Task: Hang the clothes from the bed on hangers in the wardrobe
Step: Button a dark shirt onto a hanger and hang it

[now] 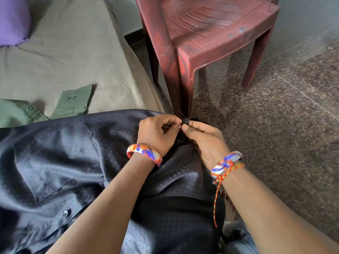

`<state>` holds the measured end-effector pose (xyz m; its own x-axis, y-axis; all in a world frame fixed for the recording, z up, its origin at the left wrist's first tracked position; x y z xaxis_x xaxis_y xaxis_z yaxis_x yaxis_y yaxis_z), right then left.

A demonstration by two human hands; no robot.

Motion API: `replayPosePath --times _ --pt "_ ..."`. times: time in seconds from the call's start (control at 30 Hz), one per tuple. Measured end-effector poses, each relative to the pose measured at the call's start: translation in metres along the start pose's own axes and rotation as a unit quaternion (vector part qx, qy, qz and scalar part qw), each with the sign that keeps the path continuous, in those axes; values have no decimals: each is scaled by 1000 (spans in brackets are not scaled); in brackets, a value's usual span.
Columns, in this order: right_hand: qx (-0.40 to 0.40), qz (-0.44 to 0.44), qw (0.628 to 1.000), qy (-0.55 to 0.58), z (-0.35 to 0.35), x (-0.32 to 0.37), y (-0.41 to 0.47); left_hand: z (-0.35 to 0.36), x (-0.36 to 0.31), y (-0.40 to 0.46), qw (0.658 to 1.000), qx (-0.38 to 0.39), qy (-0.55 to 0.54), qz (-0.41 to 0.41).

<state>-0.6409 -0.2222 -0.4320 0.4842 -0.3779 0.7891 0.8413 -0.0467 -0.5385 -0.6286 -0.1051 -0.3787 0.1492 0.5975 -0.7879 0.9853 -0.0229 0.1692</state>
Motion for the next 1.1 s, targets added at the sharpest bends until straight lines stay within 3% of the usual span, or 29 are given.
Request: replayPosePath --times 0.3,0.5,0.8,0.93,1.0,1.1 --pt "26 12 999 23 5 4 -6 -6 7 7 992 -33 -91 -78" --pt "-14 10 998 52 7 3 -6 -4 4 4 996 24 -77 -47" --pt "-34 3 999 12 7 2 -5 0 4 10 996 22 -23 -78" --pt "-79 -63 990 -100 -2 2 -5 -35 1 11 969 -31 -195 -150" --pt "-59 -168 956 -234 -1 11 -15 -74 -1 4 961 -63 -228 -144" --pt "-43 -297 846 -441 7 28 -39 -141 5 -24 969 -106 -178 -138"
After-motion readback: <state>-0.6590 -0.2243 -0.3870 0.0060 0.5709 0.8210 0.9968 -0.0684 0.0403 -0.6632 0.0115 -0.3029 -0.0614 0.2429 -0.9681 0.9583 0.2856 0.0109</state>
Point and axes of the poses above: each hand's wrist, its own y-axis towards the middle knuckle, its own z-axis out of the palm, x = y × z, the point moved 4 cm from there along y, towards the middle knuckle, and after that the axes turned 8 degrees about -y, right-handed, at the moved point
